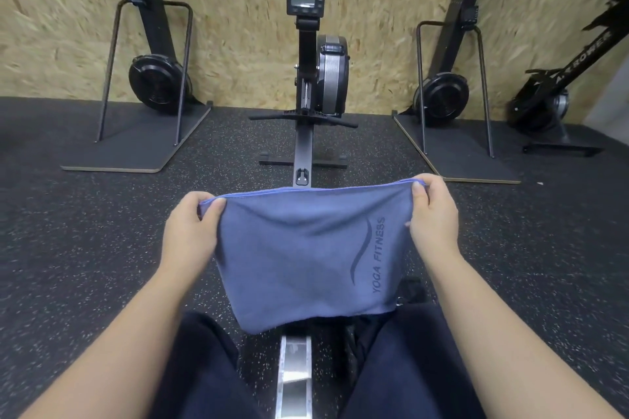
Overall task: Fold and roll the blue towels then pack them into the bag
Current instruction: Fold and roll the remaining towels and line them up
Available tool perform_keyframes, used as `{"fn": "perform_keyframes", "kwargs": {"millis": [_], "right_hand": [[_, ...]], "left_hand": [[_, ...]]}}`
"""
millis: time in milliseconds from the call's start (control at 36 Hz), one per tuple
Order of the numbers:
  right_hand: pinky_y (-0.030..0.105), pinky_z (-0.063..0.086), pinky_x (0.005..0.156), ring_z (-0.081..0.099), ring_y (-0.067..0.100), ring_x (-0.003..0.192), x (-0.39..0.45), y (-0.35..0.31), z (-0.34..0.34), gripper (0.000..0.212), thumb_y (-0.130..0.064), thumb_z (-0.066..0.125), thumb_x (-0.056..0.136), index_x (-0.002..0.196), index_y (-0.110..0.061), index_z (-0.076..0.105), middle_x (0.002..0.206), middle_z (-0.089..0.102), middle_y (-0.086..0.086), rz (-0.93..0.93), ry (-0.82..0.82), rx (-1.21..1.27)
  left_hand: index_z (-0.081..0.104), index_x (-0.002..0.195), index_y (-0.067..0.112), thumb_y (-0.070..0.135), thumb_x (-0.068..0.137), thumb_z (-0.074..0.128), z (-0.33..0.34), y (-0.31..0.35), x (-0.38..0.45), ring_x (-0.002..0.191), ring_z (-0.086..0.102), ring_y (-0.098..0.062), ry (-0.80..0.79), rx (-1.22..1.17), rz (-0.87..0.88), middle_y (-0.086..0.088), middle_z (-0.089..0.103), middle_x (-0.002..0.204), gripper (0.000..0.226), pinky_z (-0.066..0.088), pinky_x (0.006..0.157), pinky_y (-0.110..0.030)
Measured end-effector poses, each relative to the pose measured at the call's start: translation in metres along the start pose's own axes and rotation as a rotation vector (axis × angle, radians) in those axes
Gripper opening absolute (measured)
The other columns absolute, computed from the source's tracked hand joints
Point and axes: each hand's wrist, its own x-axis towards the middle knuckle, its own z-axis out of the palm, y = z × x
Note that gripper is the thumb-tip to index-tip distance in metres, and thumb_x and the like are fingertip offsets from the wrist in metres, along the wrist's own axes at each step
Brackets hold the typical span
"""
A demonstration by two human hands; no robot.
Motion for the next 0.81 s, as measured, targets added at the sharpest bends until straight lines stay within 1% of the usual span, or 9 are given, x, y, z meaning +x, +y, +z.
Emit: {"fn": "perform_keyframes", "kwargs": {"millis": [83, 167, 333, 417, 500, 556, 639, 722, 806], "right_hand": [[0.033, 0.054, 0.069, 0.055, 0.015, 0.084, 0.003, -0.008, -0.001, 0.015, -0.018, 0.042, 0.100, 0.100, -0.019, 0.056, 0.089, 0.058, -0.006, -0.001, -0.029, 0.044], [0.027, 0.033, 0.070, 0.053, 0.017, 0.089, 0.002, -0.010, -0.004, 0.015, -0.019, 0.040, 0.101, 0.103, -0.018, 0.055, 0.094, 0.059, -0.005, -0.030, -0.057, -0.025], [0.029, 0.026, 0.065, 0.050, 0.019, 0.085, -0.006, -0.020, -0.005, 0.015, -0.022, 0.037, 0.102, 0.104, -0.022, 0.051, 0.093, 0.059, -0.003, -0.014, -0.088, -0.071], [0.030, 0.028, 0.068, 0.049, 0.021, 0.088, -0.006, -0.024, -0.002, 0.016, -0.022, 0.034, 0.103, 0.106, -0.018, 0.049, 0.097, 0.057, 0.000, 0.031, -0.116, -0.079], [0.026, 0.028, 0.070, 0.048, 0.020, 0.091, -0.007, -0.030, 0.003, 0.022, -0.021, 0.034, 0.102, 0.112, -0.010, 0.051, 0.103, 0.055, 0.002, 0.081, -0.143, -0.088], [0.025, 0.028, 0.067, 0.051, 0.019, 0.090, -0.010, -0.035, 0.006, 0.023, -0.019, 0.037, 0.101, 0.106, -0.009, 0.056, 0.099, 0.056, 0.001, 0.094, -0.177, -0.081], [0.030, 0.035, 0.063, 0.052, 0.016, 0.075, -0.022, -0.047, 0.009, 0.023, -0.019, 0.044, 0.098, 0.082, -0.015, 0.059, 0.082, 0.059, 0.000, 0.101, -0.228, 0.011], [0.028, 0.036, 0.057, 0.046, 0.014, 0.061, -0.036, -0.060, 0.009, 0.026, -0.021, 0.050, 0.096, 0.081, -0.002, 0.060, 0.069, 0.055, 0.002, 0.093, -0.283, 0.102], [0.028, 0.053, 0.053, 0.058, 0.008, 0.054, -0.048, -0.074, 0.007, 0.015, -0.014, 0.054, 0.096, 0.086, -0.009, 0.063, 0.062, 0.064, -0.003, 0.158, -0.379, 0.308]], "left_hand": [[0.060, 0.087, 0.019, 0.023, 0.094, 0.059, -0.002, 0.005, 0.001, 0.072, 0.052, -0.002, 0.040, -0.031, 0.033, 0.014, 0.059, 0.079, 0.008, 0.038, 0.064, -0.017], [0.060, 0.087, 0.019, 0.023, 0.094, 0.059, -0.003, 0.010, -0.001, 0.069, 0.051, 0.000, 0.054, -0.039, 0.053, 0.013, 0.059, 0.077, 0.008, 0.037, 0.062, -0.012], [0.061, 0.087, 0.022, 0.022, 0.095, 0.058, -0.004, 0.024, -0.005, 0.065, 0.051, 0.009, 0.062, -0.101, 0.060, 0.015, 0.058, 0.076, 0.008, 0.034, 0.058, -0.005], [0.061, 0.086, 0.029, 0.022, 0.095, 0.058, -0.005, 0.029, -0.004, 0.064, 0.052, 0.005, 0.017, -0.171, 0.072, 0.014, 0.060, 0.077, 0.012, 0.038, 0.063, -0.014], [0.063, 0.089, 0.032, 0.017, 0.096, 0.055, -0.006, 0.037, -0.006, 0.058, 0.050, -0.009, -0.089, -0.335, 0.033, 0.008, 0.059, 0.069, 0.018, 0.042, 0.061, -0.028], [0.064, 0.089, 0.028, 0.008, 0.096, 0.052, -0.006, 0.046, -0.010, 0.057, 0.052, -0.011, -0.165, -0.414, 0.013, 0.004, 0.060, 0.066, 0.024, 0.042, 0.057, -0.023], [0.065, 0.084, 0.021, 0.002, 0.092, 0.055, -0.008, 0.063, -0.020, 0.058, 0.055, -0.007, -0.308, -0.439, 0.025, 0.010, 0.066, 0.065, 0.024, 0.039, 0.051, -0.012], [0.066, 0.082, 0.030, 0.017, 0.077, 0.060, -0.009, 0.068, -0.032, 0.071, 0.045, -0.019, -0.501, -0.451, 0.063, 0.006, 0.072, 0.076, 0.015, 0.034, 0.064, -0.030], [0.061, 0.089, 0.038, 0.027, 0.072, 0.063, -0.010, 0.071, -0.043, 0.072, 0.043, -0.022, -0.629, -0.386, 0.144, 0.007, 0.074, 0.088, 0.020, 0.033, 0.068, -0.040]]}}
